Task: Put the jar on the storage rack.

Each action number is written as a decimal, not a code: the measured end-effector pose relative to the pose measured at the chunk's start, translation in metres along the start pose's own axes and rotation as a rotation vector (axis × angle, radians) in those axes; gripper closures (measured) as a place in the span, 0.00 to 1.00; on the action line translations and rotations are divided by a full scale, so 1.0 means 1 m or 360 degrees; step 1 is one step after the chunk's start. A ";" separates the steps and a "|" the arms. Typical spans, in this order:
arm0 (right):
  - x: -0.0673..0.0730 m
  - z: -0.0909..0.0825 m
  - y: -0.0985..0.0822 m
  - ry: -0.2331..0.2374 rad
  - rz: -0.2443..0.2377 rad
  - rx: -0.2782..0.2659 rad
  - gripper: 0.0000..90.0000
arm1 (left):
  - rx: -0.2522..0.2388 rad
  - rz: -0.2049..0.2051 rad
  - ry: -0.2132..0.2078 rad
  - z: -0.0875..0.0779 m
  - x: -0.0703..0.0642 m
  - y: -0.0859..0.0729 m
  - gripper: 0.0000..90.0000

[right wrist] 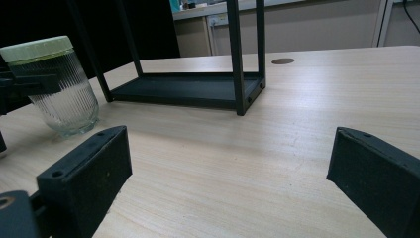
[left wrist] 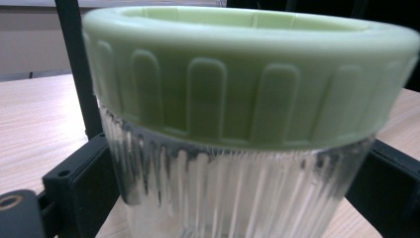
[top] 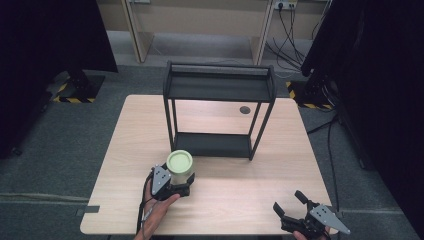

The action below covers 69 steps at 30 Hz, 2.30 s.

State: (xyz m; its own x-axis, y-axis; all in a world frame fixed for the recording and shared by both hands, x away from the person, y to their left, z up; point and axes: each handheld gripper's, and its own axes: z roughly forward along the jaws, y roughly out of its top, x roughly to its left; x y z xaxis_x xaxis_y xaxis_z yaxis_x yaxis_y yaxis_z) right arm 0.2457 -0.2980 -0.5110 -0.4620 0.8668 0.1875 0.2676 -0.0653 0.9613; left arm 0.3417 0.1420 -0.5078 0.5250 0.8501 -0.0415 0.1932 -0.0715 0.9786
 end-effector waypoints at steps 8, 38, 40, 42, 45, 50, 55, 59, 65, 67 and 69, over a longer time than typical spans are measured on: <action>-0.001 -0.001 0.000 -0.0001 0.0002 -0.0002 0.04 | 0.0009 0.0018 0.0037 0.003 0.000 0.000 0.11; -0.002 -0.002 0.001 -0.0004 0.0002 -0.0005 0.04 | 0.0003 0.0038 -0.0010 0.013 -0.009 0.029 0.13; -0.002 -0.002 0.001 -0.0003 0.0002 -0.0006 0.04 | 0.0006 0.0041 -0.0013 0.016 -0.010 0.031 0.12; -0.002 -0.002 0.001 -0.0002 0.0001 -0.0005 0.04 | 0.0007 0.0041 -0.0013 0.019 -0.010 0.033 0.12; -0.001 -0.002 0.001 -0.0001 0.0001 -0.0005 0.04 | 0.0007 0.0036 -0.0017 0.024 -0.011 0.036 0.12; -0.002 -0.002 0.001 -0.0002 0.0002 -0.0006 0.04 | 0.0003 0.0042 -0.0022 0.032 -0.011 0.041 0.13; -0.002 -0.002 0.001 -0.0001 0.0003 -0.0007 0.04 | 0.0001 0.0050 -0.0010 0.039 -0.009 0.046 0.13; -0.002 -0.002 0.001 -0.0003 0.0004 -0.0007 0.04 | -0.0006 0.0044 0.0000 0.047 -0.007 0.052 0.12; -0.003 -0.002 0.001 -0.0002 0.0008 -0.0010 0.04 | 0.0021 0.0048 0.0012 0.063 -0.005 0.056 0.12; -0.004 -0.003 0.001 -0.0004 0.0009 -0.0012 0.04 | 0.0027 0.0050 0.0019 0.068 -0.005 0.058 0.13; -0.004 -0.003 0.001 -0.0004 0.0013 -0.0012 0.04 | 0.0037 0.0059 0.0023 0.073 -0.004 0.059 0.12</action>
State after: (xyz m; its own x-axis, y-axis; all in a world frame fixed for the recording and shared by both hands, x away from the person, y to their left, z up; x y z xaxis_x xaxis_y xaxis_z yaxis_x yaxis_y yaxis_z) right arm 0.2454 -0.3030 -0.5101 -0.4578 0.8675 0.1947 0.2648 -0.0760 0.9613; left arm 0.4117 0.0961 -0.4644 0.5201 0.8541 -0.0025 0.1932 -0.1149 0.9744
